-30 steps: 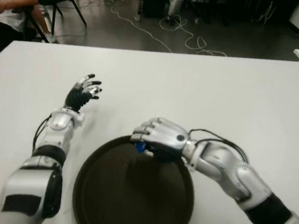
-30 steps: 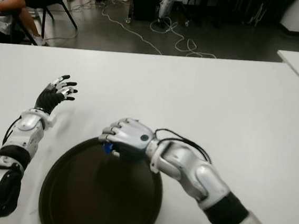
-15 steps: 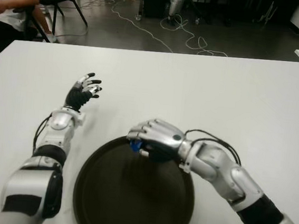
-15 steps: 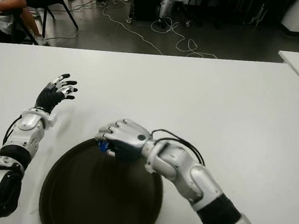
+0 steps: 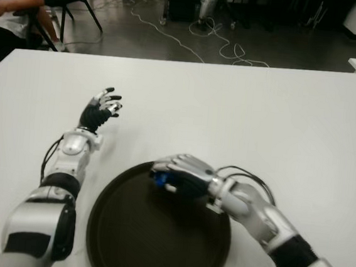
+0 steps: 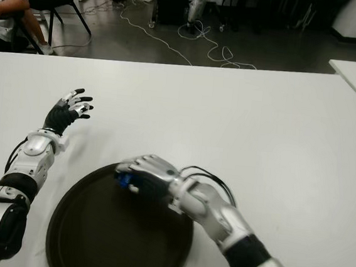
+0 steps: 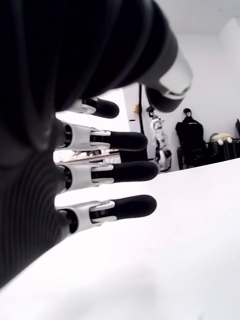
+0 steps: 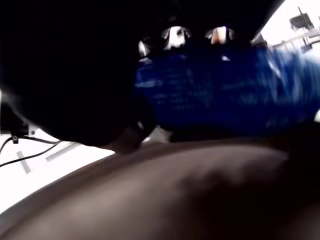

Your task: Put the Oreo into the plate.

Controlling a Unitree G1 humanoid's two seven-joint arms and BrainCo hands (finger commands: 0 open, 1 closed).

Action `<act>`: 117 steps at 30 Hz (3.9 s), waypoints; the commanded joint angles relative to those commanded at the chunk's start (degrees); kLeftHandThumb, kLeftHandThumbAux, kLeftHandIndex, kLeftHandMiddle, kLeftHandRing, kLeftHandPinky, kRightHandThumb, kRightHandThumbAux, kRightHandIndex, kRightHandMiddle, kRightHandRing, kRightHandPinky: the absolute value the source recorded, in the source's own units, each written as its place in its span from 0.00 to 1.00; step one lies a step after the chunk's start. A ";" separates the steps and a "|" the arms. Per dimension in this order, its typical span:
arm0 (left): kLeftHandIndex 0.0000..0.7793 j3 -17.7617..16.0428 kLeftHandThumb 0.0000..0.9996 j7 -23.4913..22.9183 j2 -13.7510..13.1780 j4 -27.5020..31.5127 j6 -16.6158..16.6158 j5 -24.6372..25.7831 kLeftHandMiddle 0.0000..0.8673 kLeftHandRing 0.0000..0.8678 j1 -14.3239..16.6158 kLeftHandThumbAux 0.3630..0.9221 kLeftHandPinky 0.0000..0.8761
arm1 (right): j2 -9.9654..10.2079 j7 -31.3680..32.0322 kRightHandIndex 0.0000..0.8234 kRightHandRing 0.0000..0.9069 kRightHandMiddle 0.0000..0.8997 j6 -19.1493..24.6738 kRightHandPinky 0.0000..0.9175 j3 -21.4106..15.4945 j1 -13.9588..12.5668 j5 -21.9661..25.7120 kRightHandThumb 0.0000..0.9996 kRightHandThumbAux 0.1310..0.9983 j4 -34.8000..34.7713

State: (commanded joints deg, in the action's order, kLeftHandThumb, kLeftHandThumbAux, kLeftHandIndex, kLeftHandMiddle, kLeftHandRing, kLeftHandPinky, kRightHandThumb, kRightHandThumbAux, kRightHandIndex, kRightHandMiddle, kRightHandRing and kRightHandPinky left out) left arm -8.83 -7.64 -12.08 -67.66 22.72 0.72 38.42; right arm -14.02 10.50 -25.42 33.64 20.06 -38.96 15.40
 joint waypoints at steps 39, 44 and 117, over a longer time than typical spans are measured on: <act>0.17 0.42 0.22 0.96 0.38 -0.91 0.62 -0.33 0.27 0.30 0.73 0.56 0.33 | -1.64 -1.92 0.00 0.00 0.00 -1.81 0.00 0.05 2.08 -2.73 0.00 0.64 2.12; 0.17 0.61 0.20 1.22 0.33 -1.06 0.71 -0.51 0.27 0.29 0.78 0.55 0.33 | -1.81 -1.69 0.00 0.00 0.00 -1.68 0.00 0.22 2.36 -2.83 0.00 0.65 2.31; 0.16 0.55 0.22 0.19 -0.18 -1.95 0.23 -0.34 0.27 0.29 1.26 0.55 0.34 | 2.98 -22.02 0.43 0.60 0.55 5.61 0.65 -37.26 24.84 34.80 0.08 0.75 59.49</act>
State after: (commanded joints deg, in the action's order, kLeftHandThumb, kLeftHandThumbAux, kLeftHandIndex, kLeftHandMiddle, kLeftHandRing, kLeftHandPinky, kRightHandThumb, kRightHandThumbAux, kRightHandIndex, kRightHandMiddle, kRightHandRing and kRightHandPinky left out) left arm -8.28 -7.44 -12.26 -69.61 22.95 0.38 39.68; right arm -11.04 -11.51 -19.81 -3.62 44.90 -4.16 74.89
